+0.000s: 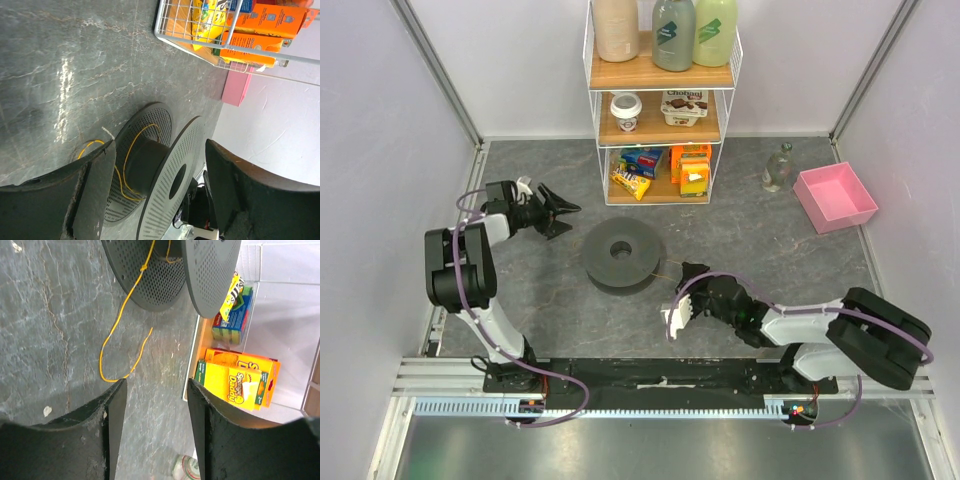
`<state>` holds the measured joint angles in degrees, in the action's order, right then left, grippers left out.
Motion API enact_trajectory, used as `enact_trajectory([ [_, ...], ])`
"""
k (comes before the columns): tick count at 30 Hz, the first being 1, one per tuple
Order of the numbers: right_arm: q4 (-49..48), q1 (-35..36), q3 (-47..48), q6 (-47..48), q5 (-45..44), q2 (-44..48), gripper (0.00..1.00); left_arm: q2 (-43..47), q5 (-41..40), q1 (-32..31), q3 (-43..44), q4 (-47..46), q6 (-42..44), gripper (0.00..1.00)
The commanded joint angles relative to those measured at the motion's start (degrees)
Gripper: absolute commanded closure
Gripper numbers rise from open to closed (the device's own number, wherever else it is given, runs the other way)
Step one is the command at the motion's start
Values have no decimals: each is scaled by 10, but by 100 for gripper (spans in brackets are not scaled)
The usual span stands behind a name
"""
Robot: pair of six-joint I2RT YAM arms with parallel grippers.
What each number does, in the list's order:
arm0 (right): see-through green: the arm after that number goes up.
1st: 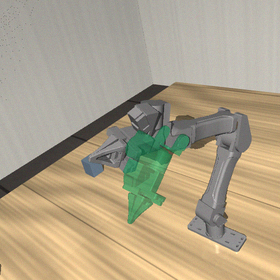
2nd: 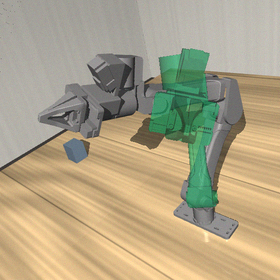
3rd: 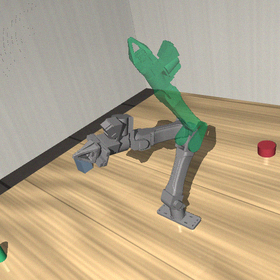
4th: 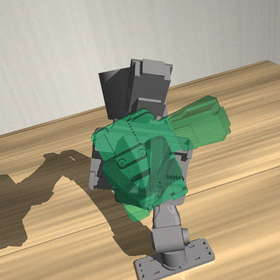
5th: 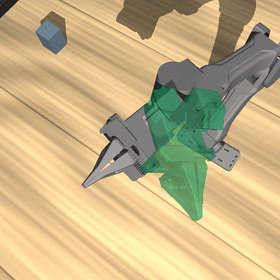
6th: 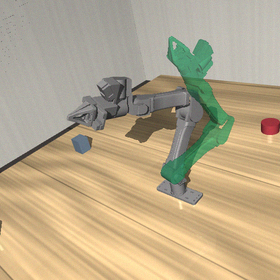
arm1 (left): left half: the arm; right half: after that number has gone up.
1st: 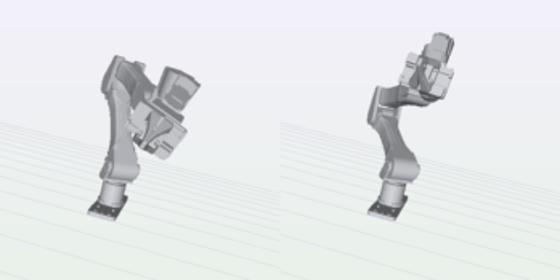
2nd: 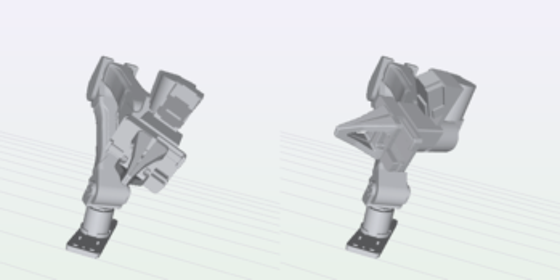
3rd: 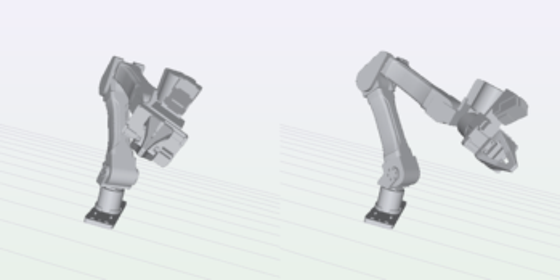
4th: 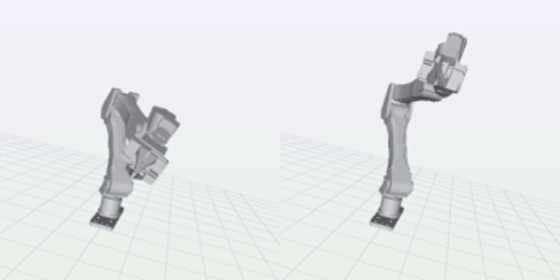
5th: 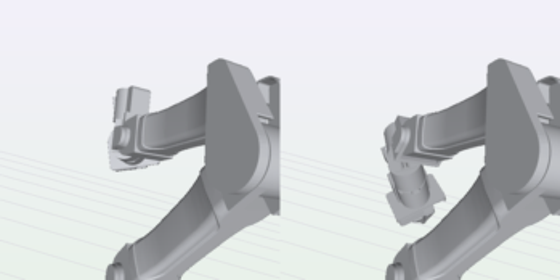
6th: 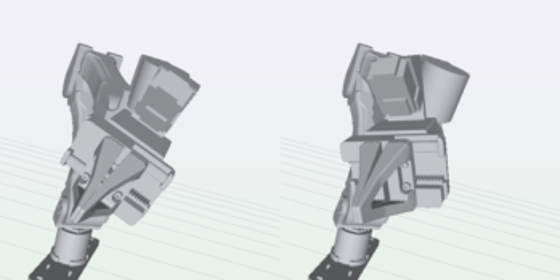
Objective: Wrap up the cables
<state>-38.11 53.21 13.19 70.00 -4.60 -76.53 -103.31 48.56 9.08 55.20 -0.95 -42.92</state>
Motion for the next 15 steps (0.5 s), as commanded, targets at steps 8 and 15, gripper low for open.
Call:
enact_trajectory([
  [8, 205, -41, 29, -95, 6, 168, 18, 101, 28, 58, 53, 132, 125, 6],
  [15, 322, -66, 103, -208, -33, 241, 5, 165, 27, 67, 127, 322, 260, 1],
])
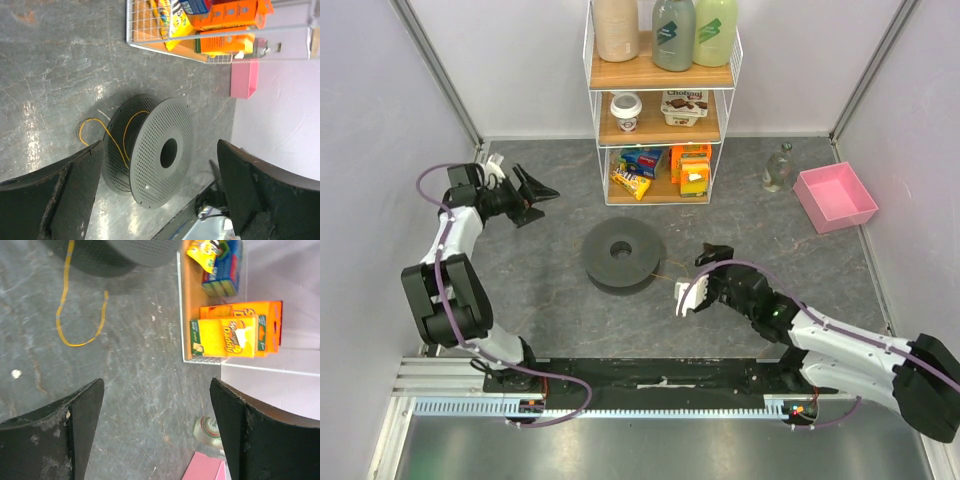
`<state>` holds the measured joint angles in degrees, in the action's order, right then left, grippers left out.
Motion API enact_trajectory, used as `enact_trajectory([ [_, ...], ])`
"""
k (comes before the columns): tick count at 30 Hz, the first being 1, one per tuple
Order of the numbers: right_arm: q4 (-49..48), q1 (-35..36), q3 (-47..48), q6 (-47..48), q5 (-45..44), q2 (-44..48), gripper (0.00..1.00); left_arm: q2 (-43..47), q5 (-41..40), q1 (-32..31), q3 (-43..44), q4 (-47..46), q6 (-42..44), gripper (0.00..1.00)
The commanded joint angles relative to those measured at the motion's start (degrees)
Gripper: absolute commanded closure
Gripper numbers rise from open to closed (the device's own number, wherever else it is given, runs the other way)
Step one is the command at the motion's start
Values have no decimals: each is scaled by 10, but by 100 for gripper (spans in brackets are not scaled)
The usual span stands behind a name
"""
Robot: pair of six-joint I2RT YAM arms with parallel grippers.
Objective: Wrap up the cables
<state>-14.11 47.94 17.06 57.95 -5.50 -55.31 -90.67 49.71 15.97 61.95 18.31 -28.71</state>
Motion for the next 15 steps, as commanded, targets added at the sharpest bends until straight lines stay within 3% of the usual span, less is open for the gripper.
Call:
enact_trajectory([
  [1, 102, -16, 83, -113, -29, 31, 6, 44, 14, -1, 75, 159, 150, 1],
  [4, 165, -27, 141, -205, -42, 13, 11, 67, -1, -1, 100, 220, 198, 1],
  [8, 231, -50, 212, -337, -30, -42, 18, 124, 7, -2, 89, 227, 226, 1],
  [15, 285, -72, 266, -464, 8, -94, 17, 157, 11, -16, 89, 299, 338, 1],
])
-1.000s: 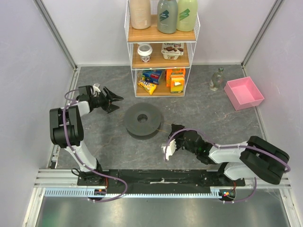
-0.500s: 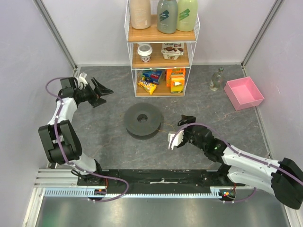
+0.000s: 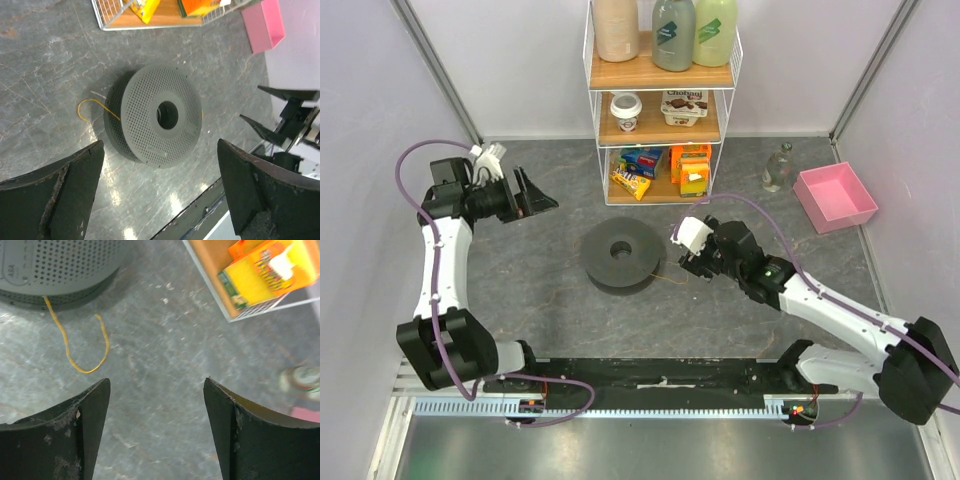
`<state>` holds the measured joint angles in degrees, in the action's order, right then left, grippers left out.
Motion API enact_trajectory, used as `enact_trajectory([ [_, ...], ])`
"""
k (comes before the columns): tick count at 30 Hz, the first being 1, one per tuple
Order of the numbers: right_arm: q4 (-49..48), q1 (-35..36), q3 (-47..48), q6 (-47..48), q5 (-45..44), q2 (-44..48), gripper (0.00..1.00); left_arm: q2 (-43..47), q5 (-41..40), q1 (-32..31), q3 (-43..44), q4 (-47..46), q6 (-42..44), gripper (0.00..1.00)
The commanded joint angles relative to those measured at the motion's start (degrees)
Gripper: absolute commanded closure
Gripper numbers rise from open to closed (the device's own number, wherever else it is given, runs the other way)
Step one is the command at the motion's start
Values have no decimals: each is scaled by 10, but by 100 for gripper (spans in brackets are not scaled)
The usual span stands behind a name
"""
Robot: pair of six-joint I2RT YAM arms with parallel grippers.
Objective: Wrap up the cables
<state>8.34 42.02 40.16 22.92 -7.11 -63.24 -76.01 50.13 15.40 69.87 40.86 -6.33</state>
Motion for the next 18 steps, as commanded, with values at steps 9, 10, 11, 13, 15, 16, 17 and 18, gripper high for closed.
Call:
enact_trajectory([
  [9, 110, -162, 77, -243, 105, -16, 7, 43, -119, -15, -5, 161, 268, 1],
  [10, 112, -185, 76, -250, 112, -14, 5, 60, -128, -15, -14, 160, 272, 1],
  [11, 114, -208, 71, -255, 119, -12, 5, 75, -132, -15, -24, 157, 277, 1],
  [13, 115, -251, 65, -266, 133, -7, 3, 103, -141, -15, -52, 145, 283, 1],
  [15, 117, -283, 61, -271, 146, 0, 2, 124, -150, -16, -76, 139, 294, 1],
  [16, 120, -294, 59, -272, 148, 7, 2, 132, -153, -16, -87, 138, 303, 1],
  [17, 121, -301, 56, -272, 151, 15, 2, 139, -160, -17, -96, 135, 308, 1],
  [18, 123, -305, 54, -270, 149, 22, 2, 150, -165, -17, -105, 131, 314, 1],
])
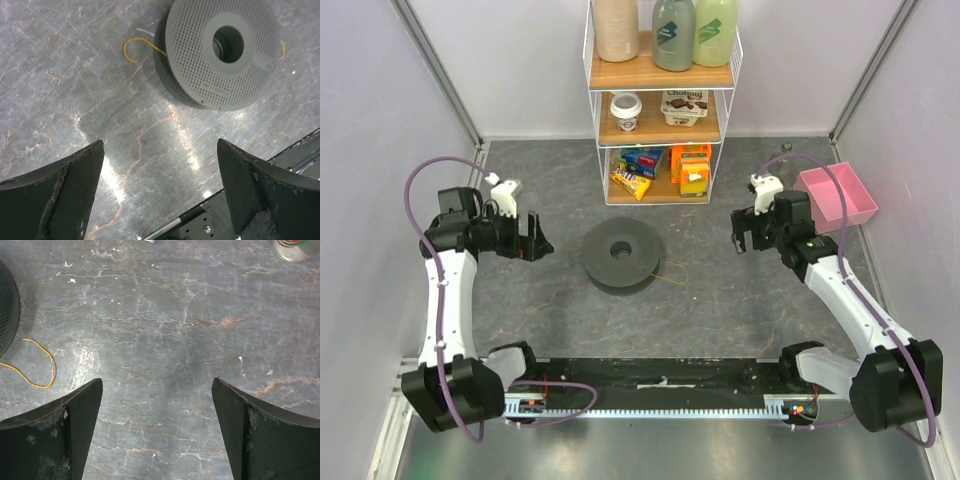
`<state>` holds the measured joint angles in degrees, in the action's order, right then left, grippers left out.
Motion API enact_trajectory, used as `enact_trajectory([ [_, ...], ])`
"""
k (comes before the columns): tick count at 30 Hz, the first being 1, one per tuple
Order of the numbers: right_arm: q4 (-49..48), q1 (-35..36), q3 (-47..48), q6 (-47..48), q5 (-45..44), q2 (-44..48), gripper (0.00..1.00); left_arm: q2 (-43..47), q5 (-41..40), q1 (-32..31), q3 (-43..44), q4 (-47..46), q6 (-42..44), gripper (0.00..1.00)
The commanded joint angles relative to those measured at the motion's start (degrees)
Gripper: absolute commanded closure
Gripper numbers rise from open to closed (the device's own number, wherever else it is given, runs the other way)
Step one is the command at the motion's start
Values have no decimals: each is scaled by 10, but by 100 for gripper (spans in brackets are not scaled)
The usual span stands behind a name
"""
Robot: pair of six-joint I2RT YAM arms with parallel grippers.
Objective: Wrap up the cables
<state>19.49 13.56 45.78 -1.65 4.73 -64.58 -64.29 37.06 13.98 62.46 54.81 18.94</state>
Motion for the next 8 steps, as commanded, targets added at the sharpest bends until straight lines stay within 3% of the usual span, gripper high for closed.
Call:
enact_trajectory([
  [1, 13, -22, -5, -25, 30, 41, 2, 41, -37, -2, -37, -11, 65, 1],
  [8, 26, -22, 4, -10, 41, 57, 2, 85, -32, -5, -37, -27, 81, 1],
])
